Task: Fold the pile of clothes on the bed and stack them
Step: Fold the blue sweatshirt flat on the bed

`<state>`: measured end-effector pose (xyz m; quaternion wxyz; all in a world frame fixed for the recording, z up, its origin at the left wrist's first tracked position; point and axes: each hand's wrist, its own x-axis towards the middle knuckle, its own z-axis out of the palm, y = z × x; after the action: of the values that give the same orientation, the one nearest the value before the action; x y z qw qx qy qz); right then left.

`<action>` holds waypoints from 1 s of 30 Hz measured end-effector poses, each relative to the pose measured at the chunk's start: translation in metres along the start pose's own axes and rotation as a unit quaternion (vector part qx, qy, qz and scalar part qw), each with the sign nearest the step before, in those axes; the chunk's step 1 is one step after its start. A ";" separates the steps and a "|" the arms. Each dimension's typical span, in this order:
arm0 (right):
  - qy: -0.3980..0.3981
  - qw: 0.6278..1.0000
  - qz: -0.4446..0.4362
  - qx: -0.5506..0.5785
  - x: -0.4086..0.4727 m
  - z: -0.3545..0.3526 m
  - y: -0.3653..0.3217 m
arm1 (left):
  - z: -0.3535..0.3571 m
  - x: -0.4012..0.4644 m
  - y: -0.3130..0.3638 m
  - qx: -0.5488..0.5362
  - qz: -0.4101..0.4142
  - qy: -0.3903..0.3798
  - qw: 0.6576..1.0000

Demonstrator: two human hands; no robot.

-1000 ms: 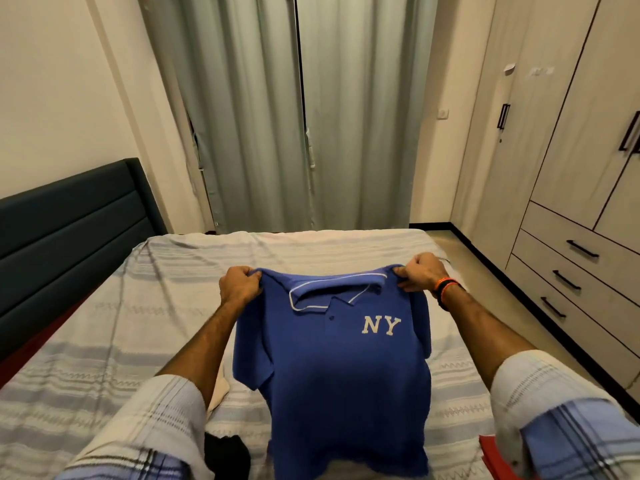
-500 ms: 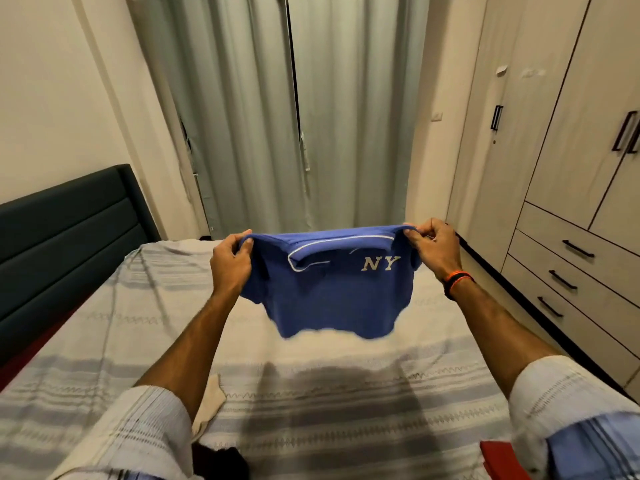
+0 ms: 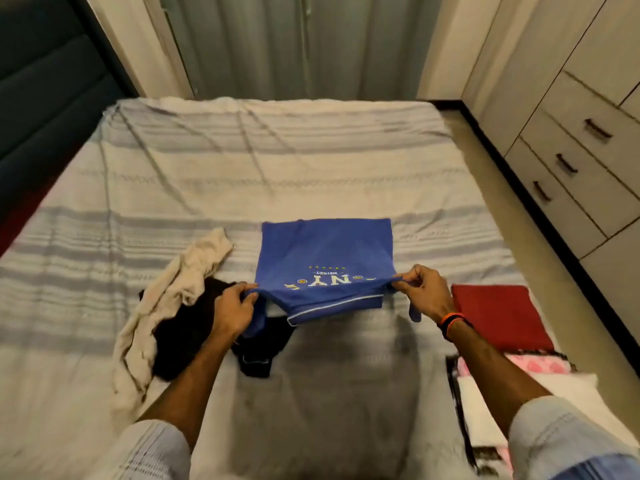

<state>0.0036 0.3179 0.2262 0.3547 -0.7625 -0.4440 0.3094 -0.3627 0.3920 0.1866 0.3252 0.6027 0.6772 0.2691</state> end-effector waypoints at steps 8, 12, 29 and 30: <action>-0.106 0.986 0.070 -0.111 -0.079 0.063 0.090 | 0.034 -0.070 -0.097 0.125 -0.025 -0.128 0.984; -0.135 0.977 0.080 -0.145 -0.108 0.075 0.106 | 0.039 -0.097 -0.119 0.186 -0.048 -0.147 0.970; -0.205 0.953 0.060 -0.213 -0.179 0.113 0.171 | 0.064 -0.168 -0.184 0.299 -0.037 -0.190 0.934; -0.207 0.951 0.055 -0.221 -0.180 0.118 0.177 | 0.068 -0.166 -0.191 0.297 -0.035 -0.193 0.935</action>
<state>-0.0830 0.1247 0.0440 0.0600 -0.7644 -0.5222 0.3734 -0.4230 0.2008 0.0178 0.2650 0.6882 0.6710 -0.0772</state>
